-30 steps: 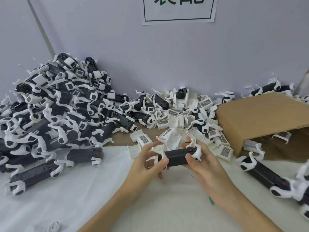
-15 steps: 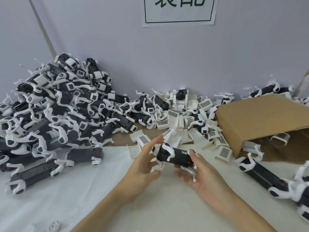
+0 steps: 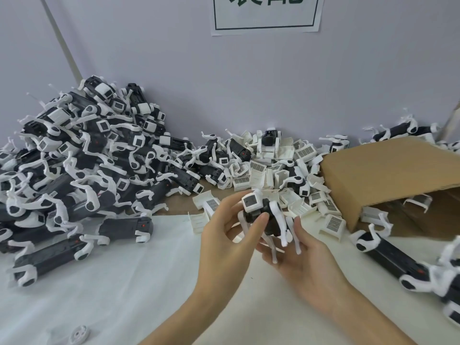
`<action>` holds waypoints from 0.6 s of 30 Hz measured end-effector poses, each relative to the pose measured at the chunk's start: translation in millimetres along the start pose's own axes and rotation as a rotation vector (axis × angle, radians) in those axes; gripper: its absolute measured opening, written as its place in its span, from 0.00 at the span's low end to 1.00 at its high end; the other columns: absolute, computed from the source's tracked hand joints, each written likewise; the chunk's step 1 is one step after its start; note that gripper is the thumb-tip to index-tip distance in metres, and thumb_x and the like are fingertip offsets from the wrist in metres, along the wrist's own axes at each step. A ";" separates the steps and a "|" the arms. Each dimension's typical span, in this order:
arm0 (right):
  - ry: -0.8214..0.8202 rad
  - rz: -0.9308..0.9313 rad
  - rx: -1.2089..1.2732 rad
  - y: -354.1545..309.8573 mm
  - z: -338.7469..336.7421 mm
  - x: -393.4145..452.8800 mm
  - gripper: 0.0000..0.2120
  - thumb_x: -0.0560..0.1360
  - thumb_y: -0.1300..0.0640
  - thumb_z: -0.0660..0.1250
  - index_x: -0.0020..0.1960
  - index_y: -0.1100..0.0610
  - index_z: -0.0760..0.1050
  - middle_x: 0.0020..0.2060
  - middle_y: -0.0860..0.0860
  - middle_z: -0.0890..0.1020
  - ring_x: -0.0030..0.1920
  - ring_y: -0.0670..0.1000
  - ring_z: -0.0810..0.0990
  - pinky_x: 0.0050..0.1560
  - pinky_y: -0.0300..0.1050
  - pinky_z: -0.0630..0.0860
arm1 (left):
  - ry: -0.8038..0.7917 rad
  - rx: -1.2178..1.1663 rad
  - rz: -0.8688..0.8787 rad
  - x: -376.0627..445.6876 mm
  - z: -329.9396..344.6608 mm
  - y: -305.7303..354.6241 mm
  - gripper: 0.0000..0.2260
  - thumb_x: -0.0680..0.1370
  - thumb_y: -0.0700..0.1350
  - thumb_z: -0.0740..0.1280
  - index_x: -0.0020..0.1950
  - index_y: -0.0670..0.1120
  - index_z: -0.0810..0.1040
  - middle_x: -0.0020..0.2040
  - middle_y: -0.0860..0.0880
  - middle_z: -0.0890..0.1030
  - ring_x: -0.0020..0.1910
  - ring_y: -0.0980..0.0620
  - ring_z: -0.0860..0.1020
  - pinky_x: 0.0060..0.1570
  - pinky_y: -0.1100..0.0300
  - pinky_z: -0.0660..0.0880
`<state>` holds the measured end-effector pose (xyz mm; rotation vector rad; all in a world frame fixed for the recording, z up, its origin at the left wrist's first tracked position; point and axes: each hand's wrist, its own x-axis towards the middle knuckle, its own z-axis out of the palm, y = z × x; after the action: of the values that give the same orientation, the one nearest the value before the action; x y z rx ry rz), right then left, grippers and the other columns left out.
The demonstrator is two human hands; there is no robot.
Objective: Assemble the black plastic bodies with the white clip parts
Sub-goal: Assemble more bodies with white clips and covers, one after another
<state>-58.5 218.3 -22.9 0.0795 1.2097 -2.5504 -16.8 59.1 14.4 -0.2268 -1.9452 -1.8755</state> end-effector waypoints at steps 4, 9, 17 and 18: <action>-0.061 0.006 0.051 -0.8 -5.2 1.8 0.23 0.81 0.45 0.63 0.61 0.62 0.84 0.61 0.67 0.82 0.53 0.64 0.85 0.62 0.57 0.77 | -0.003 -0.047 -0.021 -2.6 5.6 8.2 0.11 0.78 0.58 0.71 0.59 0.58 0.83 0.53 0.55 0.88 0.54 0.59 0.85 0.51 0.65 0.78; -0.134 -0.059 0.079 -1.2 -7.4 3.5 0.22 0.82 0.48 0.64 0.70 0.60 0.79 0.67 0.64 0.80 0.64 0.62 0.78 0.61 0.54 0.80 | -0.039 -0.177 -0.190 8.4 -7.0 0.4 0.12 0.85 0.55 0.64 0.60 0.55 0.85 0.53 0.46 0.87 0.55 0.51 0.83 0.52 0.61 0.77; -0.118 -0.403 -0.575 1.5 -6.4 1.3 0.24 0.79 0.42 0.70 0.73 0.35 0.72 0.60 0.44 0.82 0.62 0.47 0.80 0.67 0.53 0.72 | -0.142 0.101 -0.170 17.7 -25.4 -33.4 0.18 0.77 0.54 0.78 0.65 0.59 0.78 0.49 0.63 0.84 0.44 0.61 0.82 0.44 0.70 0.75; -0.125 -0.421 -0.656 1.1 -6.9 0.4 0.26 0.76 0.39 0.70 0.73 0.34 0.71 0.62 0.41 0.82 0.63 0.44 0.80 0.64 0.52 0.74 | -0.140 0.124 -0.119 19.7 -30.6 -37.2 0.18 0.77 0.51 0.79 0.65 0.58 0.80 0.51 0.62 0.84 0.46 0.60 0.83 0.47 0.68 0.76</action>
<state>-59.1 222.8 -28.3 -0.5217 2.1123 -2.2722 -43.6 22.9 -11.6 -0.2142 -2.2052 -1.8471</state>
